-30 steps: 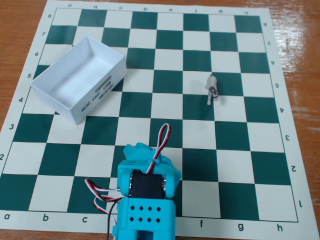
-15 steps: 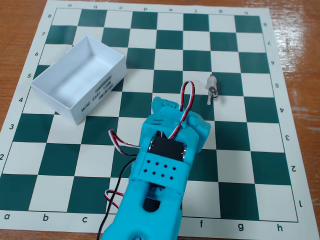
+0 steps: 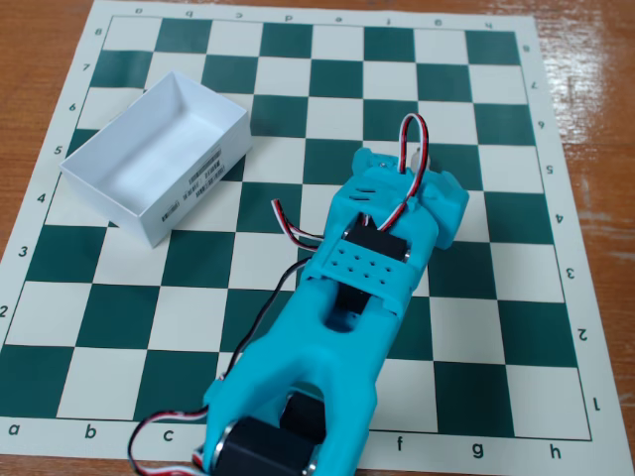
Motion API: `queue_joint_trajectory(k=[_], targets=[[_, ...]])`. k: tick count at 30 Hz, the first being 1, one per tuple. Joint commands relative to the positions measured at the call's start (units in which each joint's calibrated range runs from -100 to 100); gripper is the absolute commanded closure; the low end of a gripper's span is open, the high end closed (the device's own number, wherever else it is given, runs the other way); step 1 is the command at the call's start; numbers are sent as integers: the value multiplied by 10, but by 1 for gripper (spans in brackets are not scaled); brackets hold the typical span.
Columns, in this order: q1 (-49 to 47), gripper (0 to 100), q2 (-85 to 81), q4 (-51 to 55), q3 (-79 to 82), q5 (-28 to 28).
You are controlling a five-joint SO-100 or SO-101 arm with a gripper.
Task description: Grab the toy horse and put it in the box.
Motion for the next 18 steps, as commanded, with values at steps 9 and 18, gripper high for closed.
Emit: queue_joint_trajectory(k=[9,18], targets=[[-1,65,177,-24,-154,50],[17,65,279,-28,-206,93]])
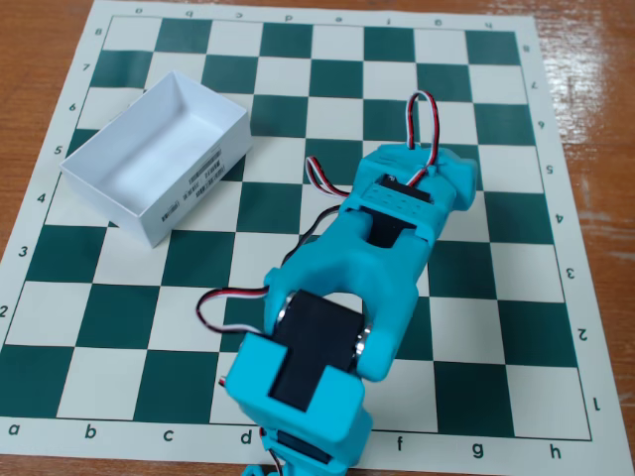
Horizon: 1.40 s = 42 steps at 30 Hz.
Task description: Grab the toy horse and put it in the box.
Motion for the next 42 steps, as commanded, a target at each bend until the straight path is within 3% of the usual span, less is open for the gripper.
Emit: queue_joint_trajectory(k=[1,35,42], targets=[[14,65,26,-9,-36,19],[-2,65,202,-34,-172,18],[-2,77,219,-34,-189,17]])
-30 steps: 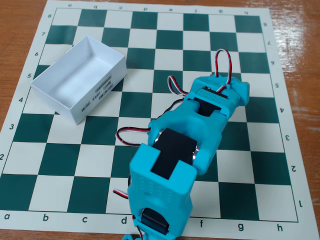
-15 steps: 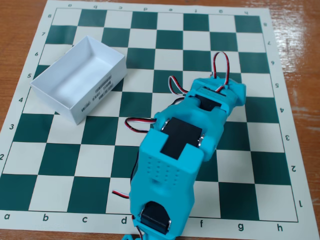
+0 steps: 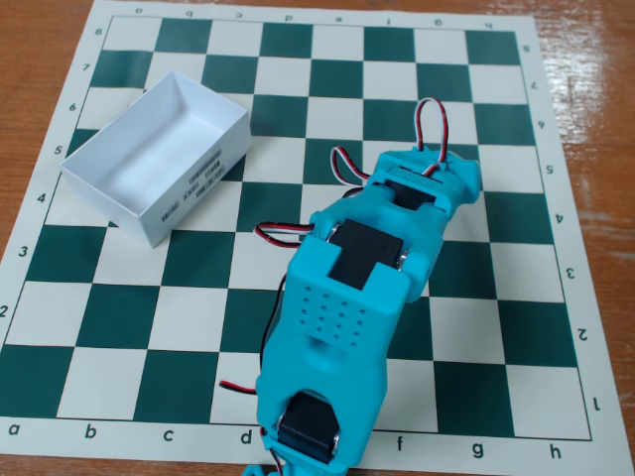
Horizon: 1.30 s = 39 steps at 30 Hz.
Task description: Grab the toy horse and put it in the box.
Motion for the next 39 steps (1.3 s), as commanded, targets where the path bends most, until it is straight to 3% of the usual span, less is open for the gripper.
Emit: queue_joint_trajectory(k=[1,6,12,18,28,34,39], targets=[[-5,81,0,-7,-27,-2],[-3,100,0,-7,-27,-2],[-7,100,-43,-7,1,-1],[-50,100,-185,-8,117,-10],[-199,100,-470,-81,374,-61],[-284,100,-542,-113,391,-91],[-343,100,-483,-205,350,-103]])
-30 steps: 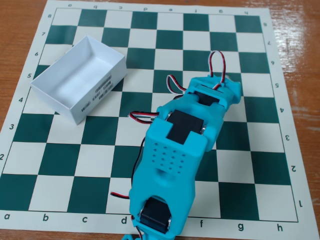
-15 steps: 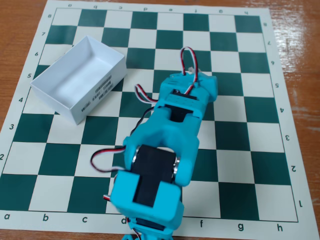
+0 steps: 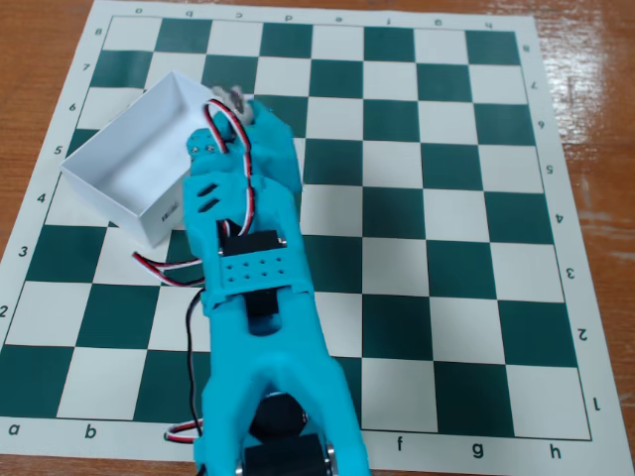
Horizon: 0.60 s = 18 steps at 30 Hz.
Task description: Grab the toy horse and put it in the box.
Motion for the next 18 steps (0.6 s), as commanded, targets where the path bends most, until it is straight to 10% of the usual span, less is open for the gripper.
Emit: queue_joint_trajectory(k=[1,18], targets=[[-35,100,48,-51,-59,-6],[-65,100,451,-219,-357,16]])
